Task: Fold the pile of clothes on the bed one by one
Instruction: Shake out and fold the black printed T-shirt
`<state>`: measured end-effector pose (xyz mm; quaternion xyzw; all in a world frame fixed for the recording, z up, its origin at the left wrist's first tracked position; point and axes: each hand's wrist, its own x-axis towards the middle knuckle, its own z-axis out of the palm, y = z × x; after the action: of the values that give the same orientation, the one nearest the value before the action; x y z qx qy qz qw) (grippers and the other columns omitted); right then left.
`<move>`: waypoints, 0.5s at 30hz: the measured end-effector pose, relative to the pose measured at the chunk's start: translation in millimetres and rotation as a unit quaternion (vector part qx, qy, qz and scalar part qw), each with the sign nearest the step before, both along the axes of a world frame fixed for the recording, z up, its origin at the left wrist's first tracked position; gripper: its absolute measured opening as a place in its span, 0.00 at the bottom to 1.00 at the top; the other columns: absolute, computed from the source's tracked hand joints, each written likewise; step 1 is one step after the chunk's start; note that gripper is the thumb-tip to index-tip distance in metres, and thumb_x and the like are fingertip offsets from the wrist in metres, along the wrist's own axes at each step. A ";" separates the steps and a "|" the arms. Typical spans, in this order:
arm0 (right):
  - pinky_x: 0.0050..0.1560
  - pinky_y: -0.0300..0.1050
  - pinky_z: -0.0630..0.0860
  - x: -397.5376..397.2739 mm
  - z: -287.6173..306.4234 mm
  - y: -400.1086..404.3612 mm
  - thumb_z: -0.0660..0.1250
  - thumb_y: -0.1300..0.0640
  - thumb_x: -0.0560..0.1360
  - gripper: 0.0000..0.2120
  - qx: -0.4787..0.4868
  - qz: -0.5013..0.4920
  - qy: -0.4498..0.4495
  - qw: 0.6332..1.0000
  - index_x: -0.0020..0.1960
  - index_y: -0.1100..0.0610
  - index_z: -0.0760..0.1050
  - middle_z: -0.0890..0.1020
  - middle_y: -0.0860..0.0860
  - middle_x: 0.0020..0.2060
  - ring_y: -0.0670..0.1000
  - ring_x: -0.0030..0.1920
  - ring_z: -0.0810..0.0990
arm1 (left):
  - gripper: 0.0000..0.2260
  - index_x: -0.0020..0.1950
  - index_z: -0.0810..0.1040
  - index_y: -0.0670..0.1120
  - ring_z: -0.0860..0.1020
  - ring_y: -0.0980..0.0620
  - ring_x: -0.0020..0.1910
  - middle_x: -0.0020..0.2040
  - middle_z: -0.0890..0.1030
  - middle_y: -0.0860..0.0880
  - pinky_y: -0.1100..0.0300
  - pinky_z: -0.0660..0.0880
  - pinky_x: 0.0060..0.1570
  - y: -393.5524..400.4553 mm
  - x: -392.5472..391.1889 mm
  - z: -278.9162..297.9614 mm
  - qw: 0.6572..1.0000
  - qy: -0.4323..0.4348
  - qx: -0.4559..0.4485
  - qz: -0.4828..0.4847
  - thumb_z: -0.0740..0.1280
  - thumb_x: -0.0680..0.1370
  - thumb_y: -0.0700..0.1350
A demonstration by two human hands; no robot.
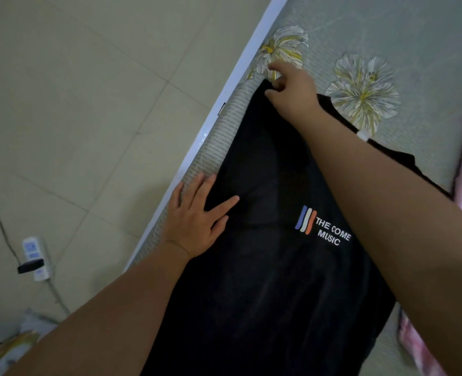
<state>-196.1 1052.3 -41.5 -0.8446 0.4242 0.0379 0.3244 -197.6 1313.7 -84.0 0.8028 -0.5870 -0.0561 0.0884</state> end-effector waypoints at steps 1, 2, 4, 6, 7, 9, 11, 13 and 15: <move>0.51 0.32 0.65 -2.0 -2.9 1.5 0.64 0.63 0.74 0.23 -0.008 -0.013 -0.013 1.000 0.68 0.56 0.66 0.78 0.57 0.50 0.52 0.54 0.75 | 0.17 0.58 0.78 0.55 0.76 0.37 0.58 0.59 0.78 0.38 0.38 0.69 0.55 0.0 -0.5 -0.4 1.000 0.000 0.004 0.000 0.57 0.73 0.52; 0.51 0.32 0.64 -5.0 -5.4 4.3 0.64 0.63 0.74 0.22 -0.015 -0.022 -0.027 0.999 0.68 0.57 0.67 0.78 0.57 0.53 0.52 0.55 0.75 | 0.18 0.59 0.78 0.55 0.76 0.37 0.59 0.59 0.77 0.38 0.38 0.69 0.55 -0.3 -1.1 -0.7 1.000 -0.004 0.006 0.001 0.56 0.74 0.52; 0.54 0.32 0.64 -16.3 -6.6 12.3 0.63 0.61 0.76 0.21 -0.036 -0.031 -0.055 0.997 0.68 0.60 0.67 0.78 0.58 0.55 0.53 0.56 0.75 | 0.18 0.59 0.78 0.53 0.76 0.37 0.59 0.59 0.77 0.37 0.38 0.70 0.55 -0.9 -1.7 -0.3 1.000 -0.014 0.007 0.003 0.56 0.74 0.52; 0.58 0.36 0.62 -41.7 -4.5 23.9 0.61 0.60 0.77 0.20 -0.082 -0.024 -0.066 0.994 0.67 0.64 0.66 0.75 0.59 0.58 0.55 0.60 0.73 | 0.18 0.59 0.78 0.52 0.76 0.37 0.58 0.59 0.77 0.37 0.39 0.70 0.55 -1.9 -2.2 0.0 1.000 -0.020 -0.001 0.003 0.56 0.73 0.51; 0.61 0.39 0.63 -59.3 -3.1 31.3 0.61 0.61 0.77 0.19 -0.112 -0.010 -0.066 0.992 0.66 0.65 0.67 0.75 0.61 0.60 0.57 0.61 0.72 | 0.18 0.59 0.79 0.52 0.76 0.37 0.58 0.59 0.77 0.36 0.38 0.70 0.54 -2.2 -2.5 0.1 1.000 -0.017 -0.003 0.002 0.57 0.73 0.51; 0.62 0.51 0.67 -101.8 -2.1 49.6 0.64 0.64 0.74 0.18 -0.170 0.023 -0.059 0.983 0.63 0.68 0.71 0.75 0.65 0.59 0.63 0.61 0.73 | 0.18 0.58 0.79 0.51 0.76 0.37 0.58 0.59 0.77 0.36 0.38 0.70 0.54 -2.2 -3.8 0.9 1.000 -0.008 0.002 0.004 0.57 0.73 0.51; 0.59 0.59 0.69 -148.0 -2.8 69.7 0.67 0.67 0.71 0.17 -0.199 0.013 -0.042 0.979 0.59 0.70 0.74 0.75 0.67 0.57 0.67 0.59 0.73 | 0.18 0.58 0.80 0.51 0.74 0.37 0.59 0.59 0.77 0.35 0.38 0.70 0.54 -2.8 -4.8 2.0 1.000 -0.002 0.007 0.011 0.57 0.73 0.51; 0.58 0.64 0.70 -196.9 -3.1 88.7 0.69 0.69 0.68 0.17 -0.203 -0.026 -0.004 0.979 0.57 0.71 0.75 0.76 0.69 0.56 0.69 0.58 0.74 | 0.18 0.57 0.80 0.49 0.75 0.34 0.58 0.59 0.76 0.34 0.36 0.69 0.53 -3.9 -5.6 5.2 1.000 0.014 0.021 0.011 0.57 0.72 0.50; 0.56 0.66 0.71 -242.3 -0.2 103.7 0.69 0.71 0.67 0.17 -0.206 -0.083 0.024 0.975 0.55 0.73 0.75 0.76 0.70 0.54 0.71 0.55 0.75 | 0.19 0.57 0.80 0.48 0.74 0.32 0.58 0.59 0.75 0.32 0.35 0.69 0.53 -5.0 -7.2 9.9 0.999 0.017 0.040 0.005 0.56 0.73 0.50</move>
<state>-438.4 1156.0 -41.7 -0.8540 0.4993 -0.0568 0.1348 -204.8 1308.7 -74.1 0.8074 -0.5789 -0.0928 0.0669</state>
